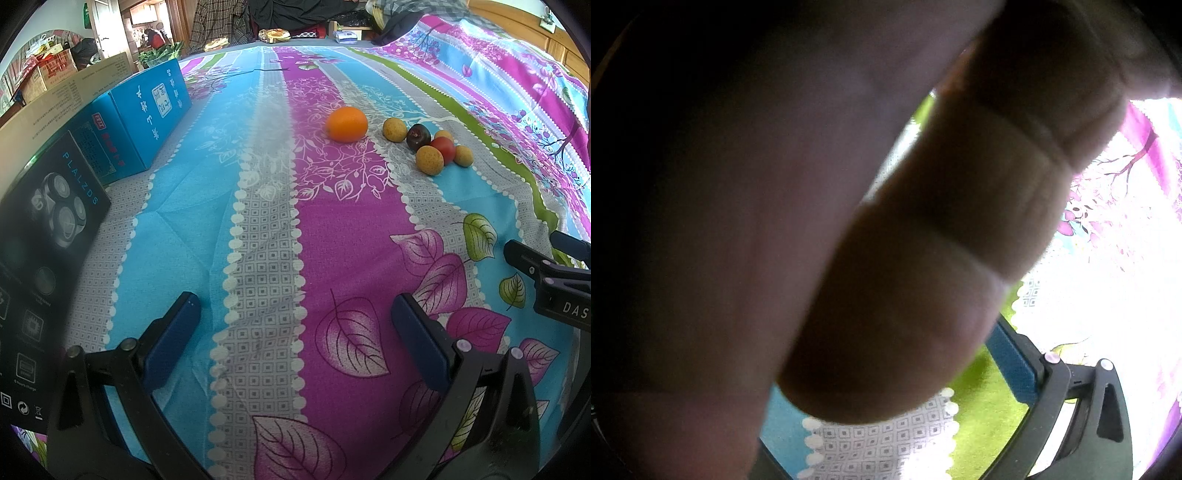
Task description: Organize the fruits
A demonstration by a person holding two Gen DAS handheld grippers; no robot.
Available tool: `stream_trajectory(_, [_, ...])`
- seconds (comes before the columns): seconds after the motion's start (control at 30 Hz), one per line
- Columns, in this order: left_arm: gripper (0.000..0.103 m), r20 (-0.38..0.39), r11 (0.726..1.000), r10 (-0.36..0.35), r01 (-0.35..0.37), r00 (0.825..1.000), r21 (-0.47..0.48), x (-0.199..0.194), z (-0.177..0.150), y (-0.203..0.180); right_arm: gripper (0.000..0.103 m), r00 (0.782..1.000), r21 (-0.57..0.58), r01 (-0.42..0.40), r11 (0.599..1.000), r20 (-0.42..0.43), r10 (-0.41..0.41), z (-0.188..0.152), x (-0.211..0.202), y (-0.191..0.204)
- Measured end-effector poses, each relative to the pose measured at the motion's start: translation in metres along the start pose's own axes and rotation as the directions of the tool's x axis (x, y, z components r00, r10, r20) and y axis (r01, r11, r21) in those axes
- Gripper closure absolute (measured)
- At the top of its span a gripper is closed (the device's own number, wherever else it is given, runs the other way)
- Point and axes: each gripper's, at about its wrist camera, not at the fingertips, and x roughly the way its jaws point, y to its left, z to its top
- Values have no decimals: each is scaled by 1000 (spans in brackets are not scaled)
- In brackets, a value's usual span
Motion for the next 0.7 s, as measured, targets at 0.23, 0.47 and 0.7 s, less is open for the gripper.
stream_trajectory(0.23, [0, 0, 1000, 0, 0, 1000, 0, 0, 0, 0, 0, 1000, -1, 1, 1000, 2, -1, -1, 0, -1])
stream_trajectory(0.47, [0, 0, 1000, 0, 0, 1000, 0, 0, 0, 0, 0, 1000, -1, 2, 1000, 1, -2, -1, 1, -1])
stream_trajectory(0.7, [0, 0, 1000, 0, 0, 1000, 0, 0, 0, 0, 0, 1000, -1, 2, 1000, 2, -2, -1, 1, 0])
